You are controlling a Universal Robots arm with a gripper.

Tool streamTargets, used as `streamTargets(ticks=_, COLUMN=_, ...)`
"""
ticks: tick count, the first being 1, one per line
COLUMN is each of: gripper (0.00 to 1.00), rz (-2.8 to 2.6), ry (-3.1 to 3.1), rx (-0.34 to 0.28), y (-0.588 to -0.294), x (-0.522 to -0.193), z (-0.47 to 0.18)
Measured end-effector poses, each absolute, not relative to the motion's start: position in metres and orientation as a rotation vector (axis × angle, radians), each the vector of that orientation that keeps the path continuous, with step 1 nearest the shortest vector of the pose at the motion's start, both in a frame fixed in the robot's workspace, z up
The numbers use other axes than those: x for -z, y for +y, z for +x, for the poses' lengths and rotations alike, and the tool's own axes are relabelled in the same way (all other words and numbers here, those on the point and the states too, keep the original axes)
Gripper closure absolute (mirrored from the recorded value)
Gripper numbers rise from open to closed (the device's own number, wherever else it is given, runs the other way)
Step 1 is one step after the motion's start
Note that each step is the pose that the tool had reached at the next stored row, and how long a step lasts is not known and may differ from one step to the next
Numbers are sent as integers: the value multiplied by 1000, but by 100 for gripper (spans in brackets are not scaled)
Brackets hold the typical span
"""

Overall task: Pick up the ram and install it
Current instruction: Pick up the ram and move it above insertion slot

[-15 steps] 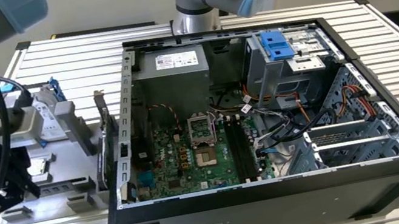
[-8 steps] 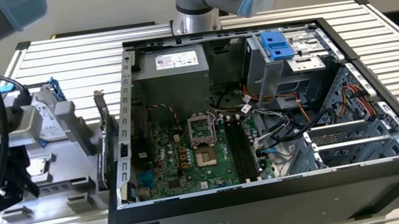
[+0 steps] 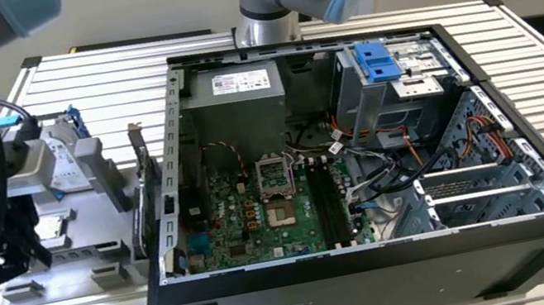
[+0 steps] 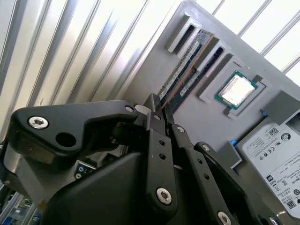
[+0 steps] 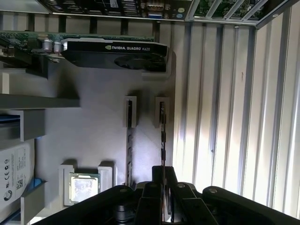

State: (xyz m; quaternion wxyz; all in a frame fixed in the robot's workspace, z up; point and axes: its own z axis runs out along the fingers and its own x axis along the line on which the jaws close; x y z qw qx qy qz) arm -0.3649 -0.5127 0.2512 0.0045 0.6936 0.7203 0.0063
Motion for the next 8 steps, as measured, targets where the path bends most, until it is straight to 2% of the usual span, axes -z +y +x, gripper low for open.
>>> streamTargets(ticks=8, gripper=100, rz=2173, ry=2257, rx=-19, y=-513, x=-255, z=-365)
